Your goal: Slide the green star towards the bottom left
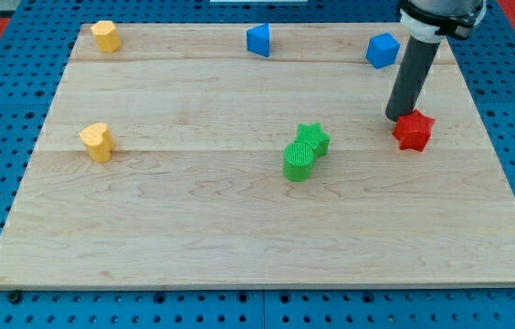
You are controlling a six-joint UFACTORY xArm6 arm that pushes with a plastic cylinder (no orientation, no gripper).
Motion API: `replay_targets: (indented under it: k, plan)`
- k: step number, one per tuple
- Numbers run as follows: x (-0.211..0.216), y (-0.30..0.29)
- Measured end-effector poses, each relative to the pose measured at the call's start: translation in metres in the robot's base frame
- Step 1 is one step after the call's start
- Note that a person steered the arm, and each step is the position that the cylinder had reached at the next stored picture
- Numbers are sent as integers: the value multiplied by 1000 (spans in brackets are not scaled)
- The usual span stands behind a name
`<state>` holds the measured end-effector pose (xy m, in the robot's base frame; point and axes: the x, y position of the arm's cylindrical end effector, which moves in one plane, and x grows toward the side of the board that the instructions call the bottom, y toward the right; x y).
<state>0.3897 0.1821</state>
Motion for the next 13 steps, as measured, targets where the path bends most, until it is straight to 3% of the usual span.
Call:
replay_targets:
  k: [3, 5, 13]
  plan:
    - [13, 0]
    - [14, -33]
    - [-8, -59]
